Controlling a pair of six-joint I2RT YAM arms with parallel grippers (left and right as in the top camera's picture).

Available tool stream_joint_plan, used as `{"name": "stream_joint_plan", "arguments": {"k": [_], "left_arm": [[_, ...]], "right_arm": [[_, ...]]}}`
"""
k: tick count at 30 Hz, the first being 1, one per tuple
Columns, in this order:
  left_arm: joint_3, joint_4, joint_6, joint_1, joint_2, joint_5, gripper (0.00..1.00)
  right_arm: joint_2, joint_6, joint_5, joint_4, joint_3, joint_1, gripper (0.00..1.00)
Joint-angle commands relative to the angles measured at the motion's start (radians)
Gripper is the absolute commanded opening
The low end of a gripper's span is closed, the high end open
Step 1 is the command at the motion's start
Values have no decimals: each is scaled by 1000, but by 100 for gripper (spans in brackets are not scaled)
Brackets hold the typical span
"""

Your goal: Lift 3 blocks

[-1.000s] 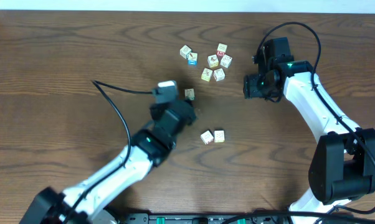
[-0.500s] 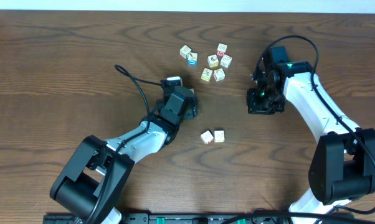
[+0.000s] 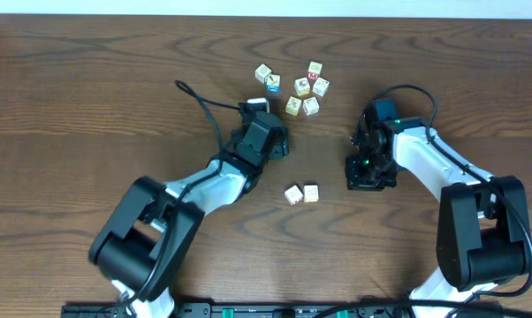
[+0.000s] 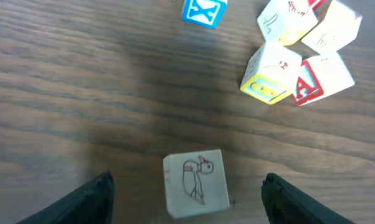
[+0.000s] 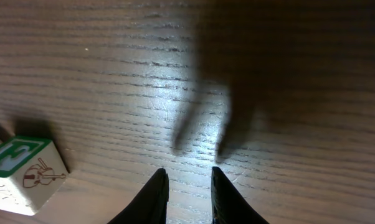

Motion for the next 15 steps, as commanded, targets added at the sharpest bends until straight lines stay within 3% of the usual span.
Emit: {"name": "stream_joint_plan", "arguments": {"k": [1, 4, 11, 15], "left_arm": [[56, -1, 26, 2, 40, 0, 76], [69, -1, 44, 2, 51, -1, 73], [71, -2, 62, 2, 68, -2, 47], [71, -25, 61, 2, 79, 0, 48]], "right_arm": [[5, 14, -8, 10, -3, 3, 21], [5, 14, -8, 13, -3, 3, 21], [5, 22, -9, 15, -3, 4, 21], [5, 21, -9, 4, -3, 18, 21]]}}
